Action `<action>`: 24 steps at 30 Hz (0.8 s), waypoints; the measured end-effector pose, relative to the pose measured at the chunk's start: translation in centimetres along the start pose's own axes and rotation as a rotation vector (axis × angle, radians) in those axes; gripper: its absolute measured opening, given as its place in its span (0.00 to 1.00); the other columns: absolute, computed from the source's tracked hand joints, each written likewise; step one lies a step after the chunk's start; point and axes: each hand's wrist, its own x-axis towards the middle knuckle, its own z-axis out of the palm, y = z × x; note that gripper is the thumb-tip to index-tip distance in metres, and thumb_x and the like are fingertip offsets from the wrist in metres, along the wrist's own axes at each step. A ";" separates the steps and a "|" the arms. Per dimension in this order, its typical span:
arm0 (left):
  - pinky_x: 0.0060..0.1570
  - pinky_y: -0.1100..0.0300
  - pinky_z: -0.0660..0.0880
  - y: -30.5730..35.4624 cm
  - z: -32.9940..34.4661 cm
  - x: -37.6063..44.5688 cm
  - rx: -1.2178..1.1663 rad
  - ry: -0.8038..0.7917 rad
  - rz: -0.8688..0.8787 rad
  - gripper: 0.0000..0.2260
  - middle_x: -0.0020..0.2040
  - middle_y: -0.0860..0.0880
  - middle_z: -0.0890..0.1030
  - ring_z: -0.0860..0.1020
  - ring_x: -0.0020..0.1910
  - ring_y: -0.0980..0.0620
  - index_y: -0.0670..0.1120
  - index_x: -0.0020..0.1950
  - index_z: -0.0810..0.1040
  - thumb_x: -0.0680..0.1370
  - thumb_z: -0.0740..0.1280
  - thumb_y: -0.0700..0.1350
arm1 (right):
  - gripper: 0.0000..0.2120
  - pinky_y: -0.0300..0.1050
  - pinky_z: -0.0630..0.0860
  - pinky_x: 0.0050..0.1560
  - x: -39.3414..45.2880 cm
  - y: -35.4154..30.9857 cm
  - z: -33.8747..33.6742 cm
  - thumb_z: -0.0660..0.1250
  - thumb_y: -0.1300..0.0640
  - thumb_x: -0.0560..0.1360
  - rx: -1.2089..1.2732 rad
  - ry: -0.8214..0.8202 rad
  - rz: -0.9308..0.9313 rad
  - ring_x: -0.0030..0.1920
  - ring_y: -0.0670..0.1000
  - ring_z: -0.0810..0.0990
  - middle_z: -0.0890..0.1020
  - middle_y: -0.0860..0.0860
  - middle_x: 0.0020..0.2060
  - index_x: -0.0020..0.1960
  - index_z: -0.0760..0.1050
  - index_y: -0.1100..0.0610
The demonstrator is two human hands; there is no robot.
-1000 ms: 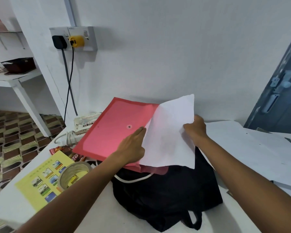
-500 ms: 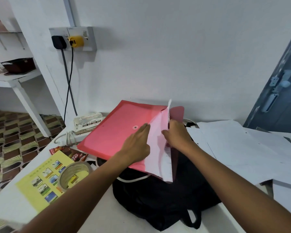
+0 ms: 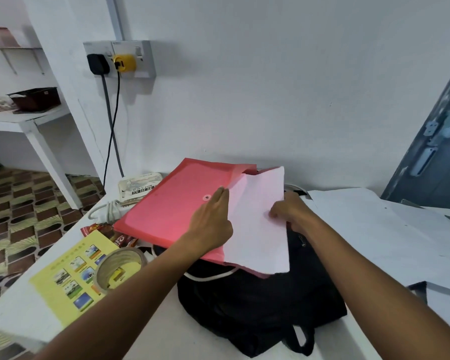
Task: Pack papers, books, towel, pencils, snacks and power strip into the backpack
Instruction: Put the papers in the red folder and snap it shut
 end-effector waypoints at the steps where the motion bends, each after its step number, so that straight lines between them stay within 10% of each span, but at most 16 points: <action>1: 0.61 0.49 0.71 -0.1 -0.1 0.0 -0.003 -0.011 0.003 0.33 0.78 0.47 0.54 0.68 0.69 0.42 0.42 0.76 0.54 0.72 0.60 0.33 | 0.12 0.51 0.78 0.49 0.2 0.1 -0.3 0.64 0.73 0.66 0.063 0.055 -0.004 0.47 0.60 0.80 0.82 0.60 0.47 0.48 0.77 0.64; 16: 0.65 0.51 0.67 1.4 -0.1 -0.1 0.009 0.005 0.185 0.32 0.78 0.45 0.58 0.63 0.73 0.45 0.41 0.76 0.57 0.72 0.61 0.36 | 0.17 0.48 0.78 0.45 -1.0 -1.1 3.6 0.56 0.75 0.73 0.294 -0.291 -0.039 0.46 0.57 0.80 0.82 0.56 0.44 0.56 0.75 0.62; 24: 0.57 0.46 0.72 1.8 -0.3 -0.1 0.059 0.005 0.081 0.29 0.76 0.44 0.59 0.70 0.66 0.39 0.40 0.73 0.60 0.72 0.60 0.36 | 0.03 0.40 0.73 0.23 -1.2 -2.2 1.4 0.64 0.71 0.74 -0.066 -0.418 0.108 0.23 0.53 0.77 0.78 0.60 0.27 0.47 0.74 0.70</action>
